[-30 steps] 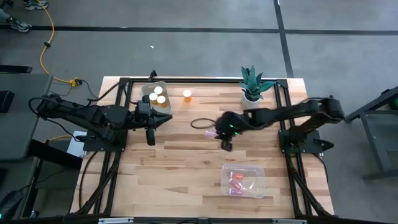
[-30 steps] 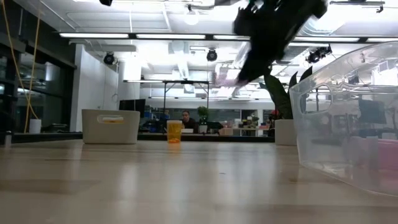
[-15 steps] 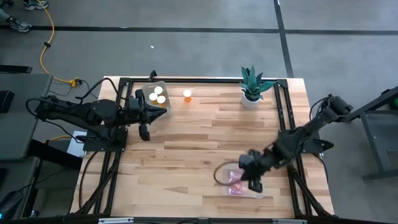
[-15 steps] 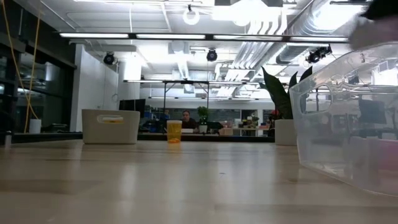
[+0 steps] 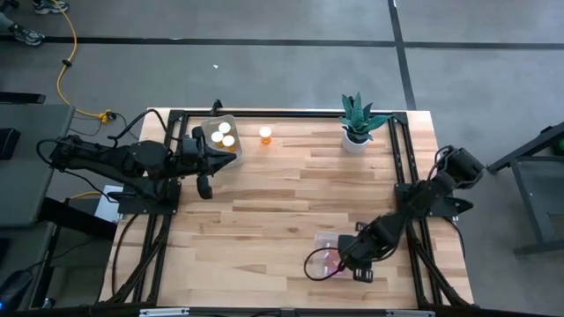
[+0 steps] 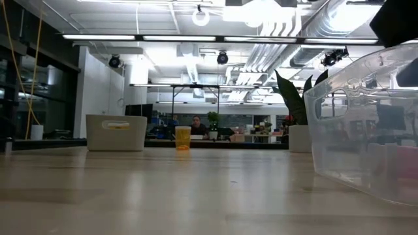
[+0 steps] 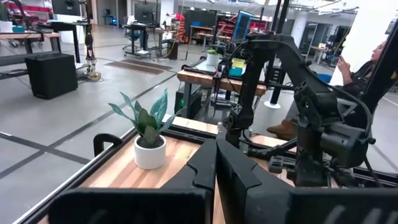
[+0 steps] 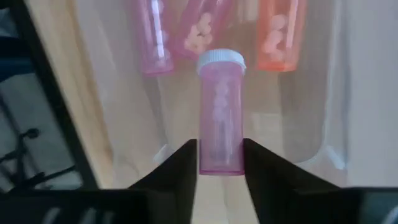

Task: Pick and place medicine bottles into bin by pill shape (circle, oval)
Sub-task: Put the small pink pill bottle into the transparent bin, then put the large orange pill bottle into the gray bin

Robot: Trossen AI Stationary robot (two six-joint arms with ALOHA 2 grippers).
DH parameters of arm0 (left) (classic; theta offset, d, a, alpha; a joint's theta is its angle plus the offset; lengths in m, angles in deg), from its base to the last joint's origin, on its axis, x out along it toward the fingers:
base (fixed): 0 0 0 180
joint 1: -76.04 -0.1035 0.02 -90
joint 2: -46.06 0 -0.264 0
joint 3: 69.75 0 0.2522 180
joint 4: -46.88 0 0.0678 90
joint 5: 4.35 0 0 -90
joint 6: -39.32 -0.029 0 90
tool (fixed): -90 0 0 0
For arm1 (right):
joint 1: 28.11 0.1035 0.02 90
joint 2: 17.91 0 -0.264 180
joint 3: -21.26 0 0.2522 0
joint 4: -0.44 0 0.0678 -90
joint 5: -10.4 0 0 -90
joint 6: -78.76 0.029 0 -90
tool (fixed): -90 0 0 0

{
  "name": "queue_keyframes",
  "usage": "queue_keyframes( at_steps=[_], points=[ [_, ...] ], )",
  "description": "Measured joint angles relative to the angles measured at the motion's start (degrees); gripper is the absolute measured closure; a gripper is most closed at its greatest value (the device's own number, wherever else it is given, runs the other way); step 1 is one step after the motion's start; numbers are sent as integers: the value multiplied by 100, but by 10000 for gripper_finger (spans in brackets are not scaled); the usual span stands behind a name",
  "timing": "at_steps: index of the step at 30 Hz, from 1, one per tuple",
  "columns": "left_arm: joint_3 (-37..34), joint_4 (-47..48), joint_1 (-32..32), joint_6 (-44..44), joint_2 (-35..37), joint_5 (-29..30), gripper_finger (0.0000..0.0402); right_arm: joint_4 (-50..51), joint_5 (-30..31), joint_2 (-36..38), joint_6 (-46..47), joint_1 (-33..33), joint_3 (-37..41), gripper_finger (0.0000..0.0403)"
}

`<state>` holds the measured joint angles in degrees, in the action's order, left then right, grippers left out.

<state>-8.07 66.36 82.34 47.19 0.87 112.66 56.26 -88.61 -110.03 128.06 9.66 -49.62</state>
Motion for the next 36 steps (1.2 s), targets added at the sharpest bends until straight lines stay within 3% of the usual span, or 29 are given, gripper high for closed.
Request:
queue_keyframes(
  at_steps=[8,11,16,21,28,31,36],
  points=[
    [-2,0,0,8,-17,19,401,21,-202,519,-375,-76,-10,163],
    [-2,0,-2,7,-17,34,401,197,215,977,-470,-99,-13,139],
    [-4,-2,-2,8,-97,55,401,-166,1655,1649,-447,-628,-13,132],
    [-4,0,-2,78,-213,75,401,-1655,2790,1823,-1577,-1626,-13,132],
    [-4,-13,-2,148,-355,105,384,-4704,2570,1527,-3327,-2777,-15,132],
    [-7,3,-2,158,-376,109,370,-5150,2367,1403,-3513,-3007,-15,132],
    [-7,26,-114,539,-377,198,337,-5065,2129,1466,-3541,-3088,-13,132]
  ],
)
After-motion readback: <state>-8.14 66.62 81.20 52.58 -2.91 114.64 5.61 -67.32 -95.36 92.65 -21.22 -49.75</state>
